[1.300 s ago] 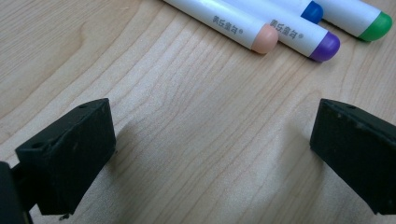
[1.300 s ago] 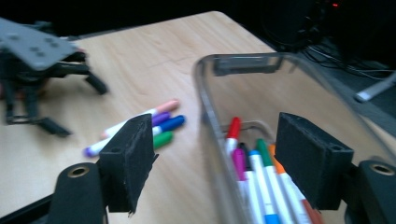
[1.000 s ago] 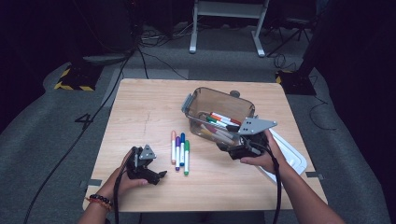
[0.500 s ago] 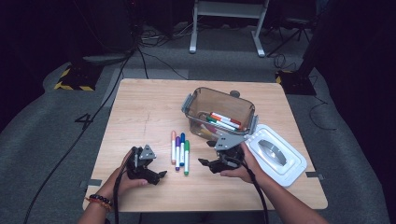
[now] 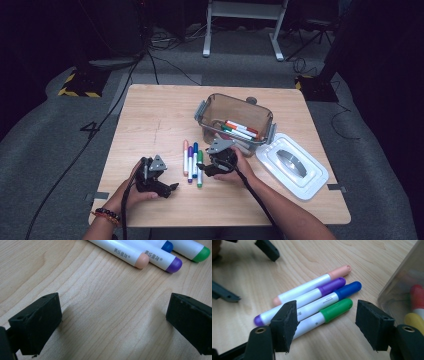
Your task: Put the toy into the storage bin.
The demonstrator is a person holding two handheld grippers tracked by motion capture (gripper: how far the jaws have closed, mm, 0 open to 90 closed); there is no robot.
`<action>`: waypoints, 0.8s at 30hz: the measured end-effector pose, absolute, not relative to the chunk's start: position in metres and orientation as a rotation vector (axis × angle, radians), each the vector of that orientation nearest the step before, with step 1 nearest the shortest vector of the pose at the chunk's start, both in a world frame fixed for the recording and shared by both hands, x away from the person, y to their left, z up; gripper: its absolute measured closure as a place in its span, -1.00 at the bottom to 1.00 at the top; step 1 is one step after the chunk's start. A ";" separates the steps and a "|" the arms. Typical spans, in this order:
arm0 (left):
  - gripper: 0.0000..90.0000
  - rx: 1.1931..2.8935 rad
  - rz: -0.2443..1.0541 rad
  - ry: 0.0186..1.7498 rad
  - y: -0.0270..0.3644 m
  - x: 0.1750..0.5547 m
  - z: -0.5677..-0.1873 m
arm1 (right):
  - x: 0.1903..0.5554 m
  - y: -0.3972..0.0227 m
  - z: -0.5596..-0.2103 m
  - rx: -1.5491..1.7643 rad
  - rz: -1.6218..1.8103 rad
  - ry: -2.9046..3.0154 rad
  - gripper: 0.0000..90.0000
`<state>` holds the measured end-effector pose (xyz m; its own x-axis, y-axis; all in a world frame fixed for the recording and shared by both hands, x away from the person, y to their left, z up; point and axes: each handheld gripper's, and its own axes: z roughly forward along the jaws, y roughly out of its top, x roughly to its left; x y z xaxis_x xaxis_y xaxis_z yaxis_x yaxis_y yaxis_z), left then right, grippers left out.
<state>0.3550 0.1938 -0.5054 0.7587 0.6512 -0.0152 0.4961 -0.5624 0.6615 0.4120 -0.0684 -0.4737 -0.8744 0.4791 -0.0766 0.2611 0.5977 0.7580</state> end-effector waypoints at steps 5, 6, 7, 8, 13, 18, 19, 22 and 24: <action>-0.99 2.287 0.302 0.855 0.194 0.355 -0.505 | 0.420 -0.065 -0.482 0.653 1.124 2.551 -0.21; -0.99 2.287 0.302 0.854 0.194 0.355 -0.505 | 0.421 -0.065 -0.483 0.661 1.122 2.550 -0.20; -0.99 2.287 0.302 0.854 0.194 0.355 -0.505 | 0.422 -0.065 -0.483 0.668 1.124 2.551 -0.20; -0.99 2.287 0.303 0.854 0.194 0.355 -0.505 | 0.423 -0.065 -0.484 0.676 1.127 2.550 -0.20; -0.99 2.287 0.301 0.853 0.194 0.355 -0.505 | 0.426 -0.063 -0.486 0.687 1.115 2.545 -0.20; -0.99 2.285 0.296 0.852 0.194 0.355 -0.506 | 0.427 -0.058 -0.487 0.682 1.101 2.553 -0.20; -0.99 2.285 0.297 0.852 0.194 0.355 -0.506 | 0.427 -0.058 -0.488 0.687 1.097 2.555 -0.20; -0.99 2.286 0.301 0.852 0.194 0.355 -0.506 | 0.430 -0.059 -0.491 0.716 1.076 2.568 -0.15; -0.99 2.287 0.302 0.853 0.194 0.355 -0.505 | 0.432 -0.062 -0.494 0.738 1.052 2.574 -0.10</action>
